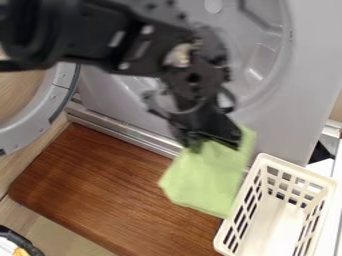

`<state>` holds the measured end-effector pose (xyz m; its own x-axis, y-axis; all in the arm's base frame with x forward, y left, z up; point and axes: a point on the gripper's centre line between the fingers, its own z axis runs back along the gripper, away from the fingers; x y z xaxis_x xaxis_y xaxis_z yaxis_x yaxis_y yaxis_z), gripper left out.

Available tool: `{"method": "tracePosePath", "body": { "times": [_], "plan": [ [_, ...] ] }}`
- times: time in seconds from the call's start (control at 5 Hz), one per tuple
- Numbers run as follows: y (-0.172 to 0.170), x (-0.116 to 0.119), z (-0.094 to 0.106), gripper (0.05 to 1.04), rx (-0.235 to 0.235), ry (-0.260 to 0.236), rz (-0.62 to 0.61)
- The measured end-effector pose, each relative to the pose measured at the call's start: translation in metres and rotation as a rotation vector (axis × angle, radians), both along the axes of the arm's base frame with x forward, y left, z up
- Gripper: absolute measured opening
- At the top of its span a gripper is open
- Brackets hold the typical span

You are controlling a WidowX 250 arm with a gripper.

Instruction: Removed the green cloth from the basket

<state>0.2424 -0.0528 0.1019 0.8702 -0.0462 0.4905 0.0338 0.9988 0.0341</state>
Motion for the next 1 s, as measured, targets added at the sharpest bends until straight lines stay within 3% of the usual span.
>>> {"method": "tracePosePath", "body": {
  "times": [0.4,0.8,1.0],
  "plan": [
    [0.03,0.0,-0.052,0.085,0.015,0.123,0.096],
    [0.044,0.019,-0.098,0.085,0.005,0.222,0.174],
    [0.048,0.021,-0.116,0.085,0.019,0.237,0.194]
  ]
}}
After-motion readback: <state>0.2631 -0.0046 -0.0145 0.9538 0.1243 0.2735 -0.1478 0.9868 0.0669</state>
